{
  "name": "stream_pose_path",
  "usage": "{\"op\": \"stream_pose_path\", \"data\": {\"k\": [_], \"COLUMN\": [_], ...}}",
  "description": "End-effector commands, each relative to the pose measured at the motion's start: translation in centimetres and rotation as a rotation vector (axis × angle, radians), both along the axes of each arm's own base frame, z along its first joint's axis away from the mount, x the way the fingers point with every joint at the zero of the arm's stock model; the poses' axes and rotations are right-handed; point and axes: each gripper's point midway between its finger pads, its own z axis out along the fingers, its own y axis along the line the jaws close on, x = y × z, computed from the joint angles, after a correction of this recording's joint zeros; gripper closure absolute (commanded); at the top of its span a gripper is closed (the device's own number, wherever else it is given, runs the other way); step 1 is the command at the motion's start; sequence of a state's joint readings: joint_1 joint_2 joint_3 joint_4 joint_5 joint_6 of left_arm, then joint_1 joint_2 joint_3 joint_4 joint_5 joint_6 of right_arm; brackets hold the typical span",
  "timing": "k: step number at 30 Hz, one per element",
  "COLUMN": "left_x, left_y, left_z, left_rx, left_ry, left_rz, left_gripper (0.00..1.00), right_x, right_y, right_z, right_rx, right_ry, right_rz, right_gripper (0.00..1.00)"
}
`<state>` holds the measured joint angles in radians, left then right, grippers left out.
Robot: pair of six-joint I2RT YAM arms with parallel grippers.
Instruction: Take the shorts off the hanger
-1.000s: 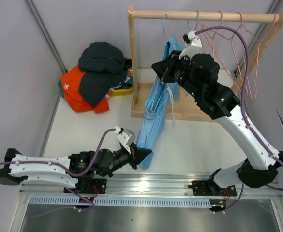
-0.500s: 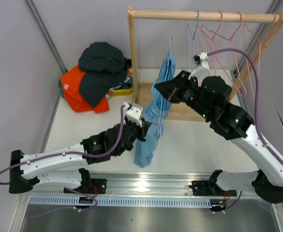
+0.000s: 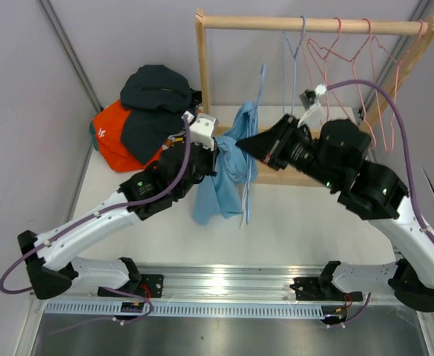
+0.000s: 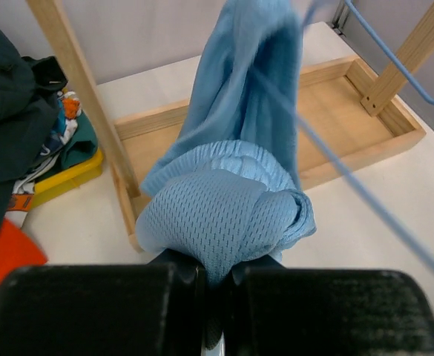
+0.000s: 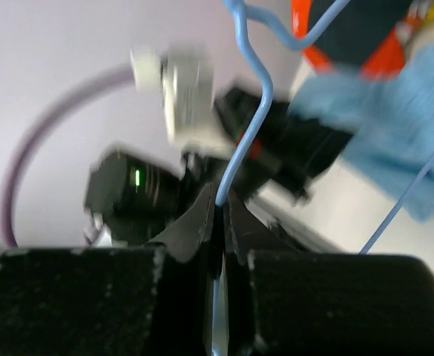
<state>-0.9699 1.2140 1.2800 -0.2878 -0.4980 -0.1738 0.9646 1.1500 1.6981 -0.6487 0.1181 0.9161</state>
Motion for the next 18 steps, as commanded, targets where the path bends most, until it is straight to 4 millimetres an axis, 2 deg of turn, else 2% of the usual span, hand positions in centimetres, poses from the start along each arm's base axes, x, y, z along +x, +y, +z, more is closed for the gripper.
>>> {"op": "stream_pose_path", "data": {"k": [1,2,3,4,5,6,7,9,10,11,12,13,14,15,17,18], "left_x": [-2.2,-2.9,-3.2,-3.6,-3.7,-4.1,-4.2,-4.3,-4.3,-4.2,-4.1,-3.8,-3.6,-3.4,-2.6,-2.3], "left_y": [5.1,6.7,7.7,8.8,9.8,10.9,11.4,11.4,11.3,11.1,10.8,10.3,9.9,9.3,7.7,7.0], "left_z": [2.1,2.5,1.5,1.0,-0.9,-0.3,-0.2,-1.0,-0.6,-0.4,-0.2,0.2,0.4,0.5,1.3,1.3], "left_rx": [0.046,0.039,0.061,0.072,0.108,0.08,0.065,0.059,0.035,0.025,0.019,0.001,-0.009,-0.02,-0.05,-0.05], "left_ry": [0.019,0.012,0.026,0.029,0.042,0.024,0.015,0.012,0.0,-0.003,-0.006,-0.014,-0.019,-0.024,-0.047,-0.05], "left_rz": [0.067,0.09,0.116,0.139,0.175,0.191,0.205,0.201,0.198,0.196,0.19,0.189,0.184,0.169,0.151,0.139], "left_gripper": [1.0,1.0,1.0,1.0,1.0,1.0,1.0,1.0,1.0,1.0,1.0,1.0,1.0,1.0,1.0,1.0], "right_x": [1.1,1.8,3.5,4.0,4.3,5.1,5.0,3.8,2.4,1.8,1.7,0.5,-0.6,-0.6,-2.5,-2.9], "right_y": [-1.6,-1.6,-2.5,-1.4,-1.7,-1.8,-1.2,0.3,1.4,1.2,2.0,2.7,2.1,3.0,3.4,3.0], "right_z": [8.1,8.8,9.6,9.3,10.8,10.9,11.1,10.9,10.6,10.4,8.5,7.7,8.0,5.2,4.2,4.1], "right_rx": [0.142,0.161,0.198,0.206,0.249,0.314,0.365,0.432,0.437,0.443,0.426,0.43,0.463,0.439,0.444,0.446], "right_ry": [-0.143,-0.14,-0.121,-0.087,-0.097,-0.008,0.036,0.075,0.105,0.115,0.159,0.195,0.191,0.253,0.295,0.29], "right_rz": [0.036,0.052,0.029,0.102,0.117,0.127,0.182,0.282,0.315,0.287,0.285,0.308,0.302,0.295,0.32,0.311], "right_gripper": [1.0,1.0,1.0,1.0,1.0,1.0,1.0,1.0,1.0,1.0,1.0,1.0,1.0,1.0,1.0,1.0]}}
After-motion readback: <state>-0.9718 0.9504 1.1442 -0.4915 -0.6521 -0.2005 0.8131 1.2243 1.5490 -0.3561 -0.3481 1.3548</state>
